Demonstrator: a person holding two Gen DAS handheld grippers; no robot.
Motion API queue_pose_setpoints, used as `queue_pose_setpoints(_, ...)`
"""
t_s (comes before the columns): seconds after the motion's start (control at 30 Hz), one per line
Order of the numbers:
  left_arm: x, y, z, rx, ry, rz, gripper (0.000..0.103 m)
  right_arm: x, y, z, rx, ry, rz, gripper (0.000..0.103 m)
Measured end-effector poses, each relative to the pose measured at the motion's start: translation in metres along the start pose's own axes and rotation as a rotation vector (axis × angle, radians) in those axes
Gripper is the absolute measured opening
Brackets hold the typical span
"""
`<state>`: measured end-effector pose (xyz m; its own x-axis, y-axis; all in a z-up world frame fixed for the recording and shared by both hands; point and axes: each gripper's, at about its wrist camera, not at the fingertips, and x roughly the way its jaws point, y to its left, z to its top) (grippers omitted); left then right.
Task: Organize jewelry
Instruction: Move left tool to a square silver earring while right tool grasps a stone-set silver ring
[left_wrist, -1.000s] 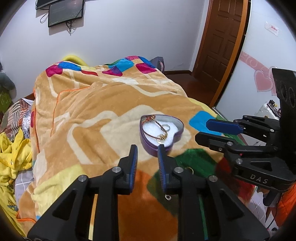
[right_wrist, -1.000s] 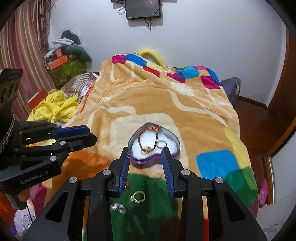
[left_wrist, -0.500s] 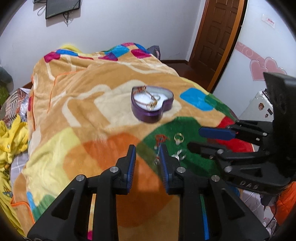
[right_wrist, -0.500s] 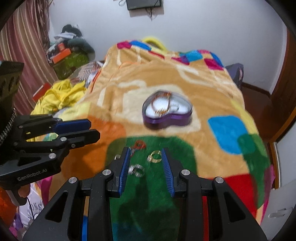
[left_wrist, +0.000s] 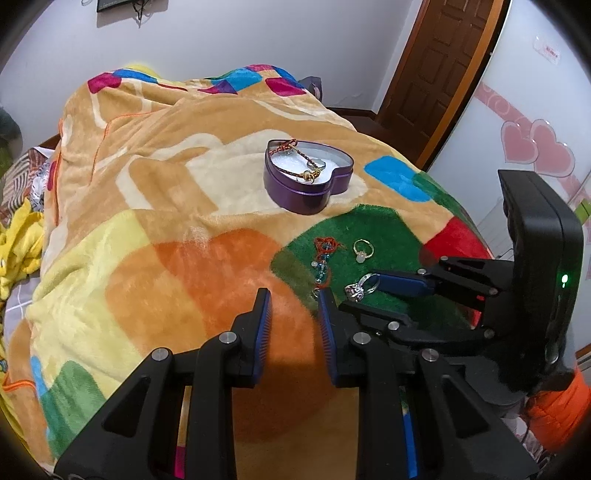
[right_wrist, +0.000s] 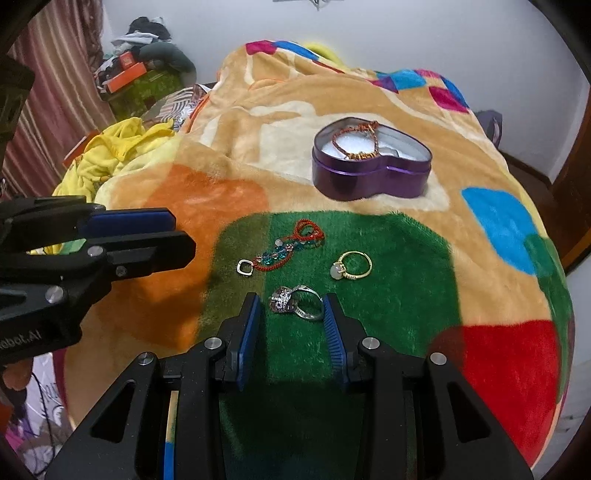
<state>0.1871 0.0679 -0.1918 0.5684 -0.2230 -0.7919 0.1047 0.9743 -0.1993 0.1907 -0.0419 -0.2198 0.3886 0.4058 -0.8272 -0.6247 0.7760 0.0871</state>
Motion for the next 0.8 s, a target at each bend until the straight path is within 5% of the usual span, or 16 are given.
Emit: queue_pose_setpoints(0.8, 0.040, -0.022, -0.003, 0.053, 0.058, 0.018, 0.025, -0.025, -0.037, -0.006, 0.085, -0.071, -0.005, 0.026)
